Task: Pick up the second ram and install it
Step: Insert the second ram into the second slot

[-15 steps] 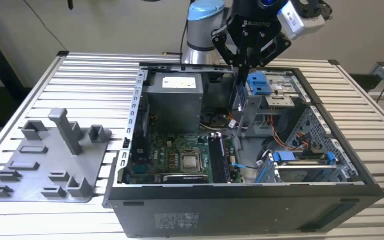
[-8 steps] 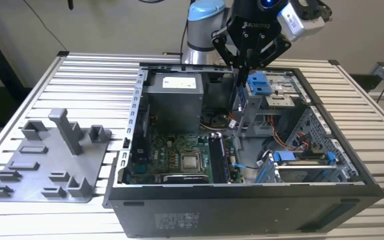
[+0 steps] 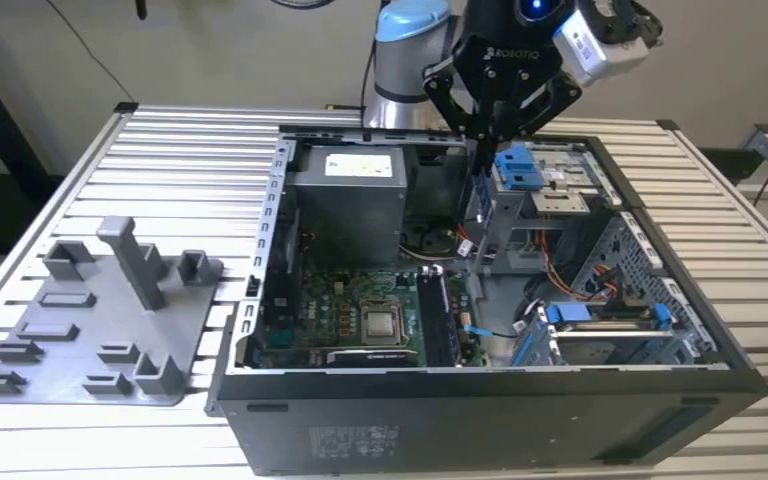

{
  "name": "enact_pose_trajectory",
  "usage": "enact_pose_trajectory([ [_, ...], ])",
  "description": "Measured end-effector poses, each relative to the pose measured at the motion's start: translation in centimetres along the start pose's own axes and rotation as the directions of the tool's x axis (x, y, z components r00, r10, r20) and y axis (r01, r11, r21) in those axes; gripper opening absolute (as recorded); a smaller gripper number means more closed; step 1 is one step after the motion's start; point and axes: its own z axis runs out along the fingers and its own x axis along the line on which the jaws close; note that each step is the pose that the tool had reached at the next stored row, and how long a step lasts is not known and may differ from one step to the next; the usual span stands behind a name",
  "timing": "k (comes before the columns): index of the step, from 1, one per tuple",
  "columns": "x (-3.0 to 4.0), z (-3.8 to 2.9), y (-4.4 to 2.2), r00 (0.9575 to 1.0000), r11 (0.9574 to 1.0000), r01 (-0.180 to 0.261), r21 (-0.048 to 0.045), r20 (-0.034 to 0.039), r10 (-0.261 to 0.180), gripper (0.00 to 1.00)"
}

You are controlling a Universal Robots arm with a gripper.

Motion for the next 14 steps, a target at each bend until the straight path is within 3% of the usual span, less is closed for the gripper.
enact_pose_trajectory([
  [7, -0.02, 0.78, -0.16, 1.0, 1.0, 0.003, 0.0001, -0.0032, -0.003, 0.14],
  [14, 0.05, 1.45, -0.54, 0.9994, 0.9994, 0.035, -0.001, -0.0029, -0.035, 0.14],
])
